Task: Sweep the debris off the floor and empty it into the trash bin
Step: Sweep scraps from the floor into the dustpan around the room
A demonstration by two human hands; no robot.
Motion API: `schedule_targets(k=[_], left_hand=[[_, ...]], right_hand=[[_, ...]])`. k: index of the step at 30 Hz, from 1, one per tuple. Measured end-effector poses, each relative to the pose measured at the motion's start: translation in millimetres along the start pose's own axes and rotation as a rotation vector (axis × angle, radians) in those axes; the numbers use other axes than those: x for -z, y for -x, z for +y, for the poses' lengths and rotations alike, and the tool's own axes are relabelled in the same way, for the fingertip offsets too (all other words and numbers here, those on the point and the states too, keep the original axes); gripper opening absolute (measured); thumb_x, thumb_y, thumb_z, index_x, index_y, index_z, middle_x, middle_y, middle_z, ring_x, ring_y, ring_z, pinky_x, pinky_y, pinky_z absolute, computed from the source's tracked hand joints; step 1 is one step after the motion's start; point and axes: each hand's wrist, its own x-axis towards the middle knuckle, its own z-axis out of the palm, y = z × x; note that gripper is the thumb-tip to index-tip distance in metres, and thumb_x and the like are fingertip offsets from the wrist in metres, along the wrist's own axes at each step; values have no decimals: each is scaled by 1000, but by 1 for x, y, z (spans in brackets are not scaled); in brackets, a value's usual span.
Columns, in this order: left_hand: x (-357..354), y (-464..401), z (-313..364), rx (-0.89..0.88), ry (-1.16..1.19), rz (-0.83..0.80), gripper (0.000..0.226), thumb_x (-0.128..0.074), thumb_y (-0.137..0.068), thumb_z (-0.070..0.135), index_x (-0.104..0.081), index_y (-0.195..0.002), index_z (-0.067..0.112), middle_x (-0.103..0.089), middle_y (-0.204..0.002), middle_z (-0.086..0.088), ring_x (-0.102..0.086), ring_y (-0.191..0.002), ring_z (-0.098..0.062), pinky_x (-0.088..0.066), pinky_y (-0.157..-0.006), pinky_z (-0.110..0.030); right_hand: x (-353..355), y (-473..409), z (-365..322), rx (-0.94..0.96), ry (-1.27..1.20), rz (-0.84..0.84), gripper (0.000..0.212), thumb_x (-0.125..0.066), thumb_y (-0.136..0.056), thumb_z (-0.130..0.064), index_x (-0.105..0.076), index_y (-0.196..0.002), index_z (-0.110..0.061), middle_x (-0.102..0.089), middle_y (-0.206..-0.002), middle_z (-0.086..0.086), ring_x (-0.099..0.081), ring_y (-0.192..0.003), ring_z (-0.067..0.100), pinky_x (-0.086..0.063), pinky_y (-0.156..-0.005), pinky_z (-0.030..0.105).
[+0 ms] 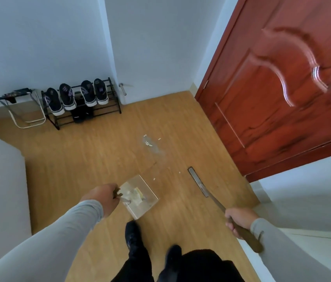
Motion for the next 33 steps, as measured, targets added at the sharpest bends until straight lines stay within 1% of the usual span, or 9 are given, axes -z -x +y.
schedule_targets(k=[8,15,17,18,19,21,22,26,33], left_hand=[[4,-74,10,-18,1,-52,17,-51,-95,33,-60,-109,28,-62,-86,9,-64,-78,-15,-55,-70,-30],[0,-119,27,-1,-82,-50,14,-48,-96,35,-56,-106,30,-62,-84,9,-62,-73,-15,-54,-65,-30],[2,-119,25,4,-92,-46,16,-48,-96,35,-57,-107,28,-63,-85,9,-63,-74,-16,-56,-67,-31],[3,-119,25,4,-93,-49,18,-48,-96,36,-57,-109,28,-62,-84,9,-63,-74,-16,-55,-67,-31],[3,-118,25,2,-92,-53,19,-48,-96,36,-57,-111,28,-62,-83,9,-62,-74,-16,-55,-66,-30],[4,-116,26,-2,-88,-58,21,-47,-97,36,-57,-114,28,-61,-83,8,-61,-74,-16,-54,-66,-30],[5,-116,27,-7,-94,-59,22,-46,-98,37,-56,-115,29,-61,-84,8,-62,-75,-17,-55,-68,-30],[8,-117,24,-10,-96,-66,22,-45,-97,39,-58,-111,27,-63,-82,7,-63,-74,-18,-59,-72,-35],[11,-120,24,-16,-107,-80,21,-45,-98,39,-56,-111,27,-63,-83,7,-63,-73,-18,-59,-69,-35]], right_hand=[[-23,-44,-77,-11,57,-6,20,-54,-87,-10,-63,-73,1,-57,-50,8,-46,-37,19,-42,-40,22],[-59,-97,-121,-23,83,-27,20,-46,-89,-7,-62,-81,2,-58,-60,12,-48,-29,18,-44,-38,20],[-79,-95,-117,2,226,-77,24,-45,-85,-9,-64,-74,-1,-61,-57,10,-53,-36,21,-55,-52,28],[-87,-90,-112,29,309,-109,24,-45,-84,-11,-67,-79,-3,-62,-53,7,-55,-40,21,-60,-63,32],[-92,-84,-107,64,362,-143,29,-45,-83,-12,-70,-97,-5,-63,-53,6,-57,-44,20,-60,-68,34],[-88,-73,-98,128,387,-224,59,-47,-85,-11,-48,-145,-10,-63,-58,9,-57,-48,18,-54,-59,32],[-80,-70,-96,128,339,-250,66,-48,-87,-9,-37,-152,-11,-61,-59,10,-54,-46,18,-51,-52,31],[-39,-51,-95,70,124,-287,60,-52,-94,-3,-37,-152,-13,-53,-52,7,-42,-38,13,-35,-36,22],[-75,-66,-118,133,224,-212,61,-52,-89,-4,-41,-148,-12,-60,-60,11,-47,-44,18,-43,-43,26]])
